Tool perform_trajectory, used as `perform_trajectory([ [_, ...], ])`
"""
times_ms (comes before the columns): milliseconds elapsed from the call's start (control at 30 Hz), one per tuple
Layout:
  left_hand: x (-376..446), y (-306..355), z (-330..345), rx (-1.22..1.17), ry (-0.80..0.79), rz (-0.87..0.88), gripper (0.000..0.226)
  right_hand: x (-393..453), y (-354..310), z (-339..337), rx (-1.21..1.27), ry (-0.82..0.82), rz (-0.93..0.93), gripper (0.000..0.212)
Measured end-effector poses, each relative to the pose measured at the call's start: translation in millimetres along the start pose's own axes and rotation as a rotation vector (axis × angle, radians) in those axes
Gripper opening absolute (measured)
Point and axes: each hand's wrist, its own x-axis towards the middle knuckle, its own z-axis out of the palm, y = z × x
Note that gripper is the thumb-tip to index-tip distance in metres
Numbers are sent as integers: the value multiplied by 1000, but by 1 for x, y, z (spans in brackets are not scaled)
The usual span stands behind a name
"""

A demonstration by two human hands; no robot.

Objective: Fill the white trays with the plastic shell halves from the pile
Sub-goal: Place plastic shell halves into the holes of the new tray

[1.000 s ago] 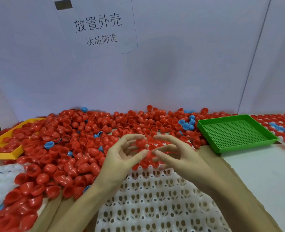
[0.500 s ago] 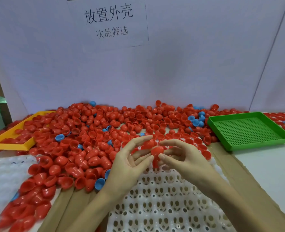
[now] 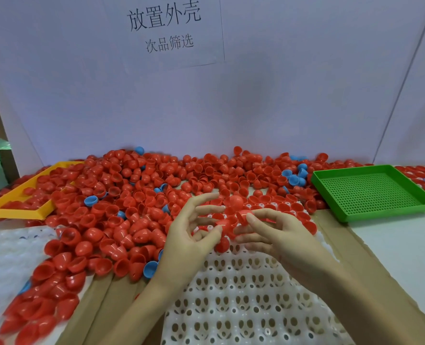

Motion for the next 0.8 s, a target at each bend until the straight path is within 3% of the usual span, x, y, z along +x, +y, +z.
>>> perform_trajectory([
  [100, 3, 2, -5, 43, 71, 22, 36, 0, -4, -1, 104, -28, 71, 39],
  [300, 13, -10, -26, 533, 198, 68, 21, -1, -6, -2, 220, -87, 155, 51],
  [467, 14, -13, -31, 770, 184, 142, 22, -2, -6, 0, 202, -141, 181, 35],
  [567, 11, -3, -25, 652, -24, 326, 35, -2, -6, 2, 193, -168, 216, 42],
  [633, 6, 2, -16, 507, -164, 356, 41, -2, -5, 2, 197, -201, 245, 45],
  [800, -3, 3, -5, 282, -118, 223, 29, 1, -1, -1, 153, -241, 261, 57],
])
